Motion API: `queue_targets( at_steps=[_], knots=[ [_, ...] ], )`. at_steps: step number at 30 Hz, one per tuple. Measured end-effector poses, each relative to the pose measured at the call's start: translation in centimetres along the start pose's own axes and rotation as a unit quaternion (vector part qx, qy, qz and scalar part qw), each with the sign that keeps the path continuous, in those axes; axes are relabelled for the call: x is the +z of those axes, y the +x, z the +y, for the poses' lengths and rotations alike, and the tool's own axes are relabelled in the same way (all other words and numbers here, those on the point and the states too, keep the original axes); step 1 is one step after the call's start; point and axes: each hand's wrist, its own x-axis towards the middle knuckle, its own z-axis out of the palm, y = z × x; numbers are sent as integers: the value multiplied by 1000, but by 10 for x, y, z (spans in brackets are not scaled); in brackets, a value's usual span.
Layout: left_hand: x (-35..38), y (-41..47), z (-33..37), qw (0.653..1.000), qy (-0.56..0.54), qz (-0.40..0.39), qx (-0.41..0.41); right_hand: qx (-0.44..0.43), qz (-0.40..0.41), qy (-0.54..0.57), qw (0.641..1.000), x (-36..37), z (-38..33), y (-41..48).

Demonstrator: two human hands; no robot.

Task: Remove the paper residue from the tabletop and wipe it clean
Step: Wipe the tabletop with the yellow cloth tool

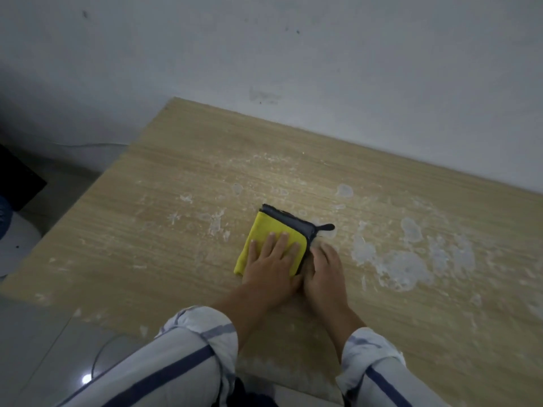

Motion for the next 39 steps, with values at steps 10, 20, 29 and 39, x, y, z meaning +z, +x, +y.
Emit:
queue_targets(
  at_steps=[10, 20, 29, 39],
  knots=[
    [-16, -44, -88, 953, -64, 124, -268, -97, -28, -55, 993, 20, -37, 17],
    [4, -57, -49, 981, -47, 53, -180, -104, -27, -66, 992, 26, -41, 28],
    [-26, -57, -98, 927, -102, 163, -321, -142, -74, -51, 986, 50, -99, 32],
    [-35, -94, -200, 893, -109, 136, -415, -106, -43, -89, 989, 72, -123, 43]
  ],
)
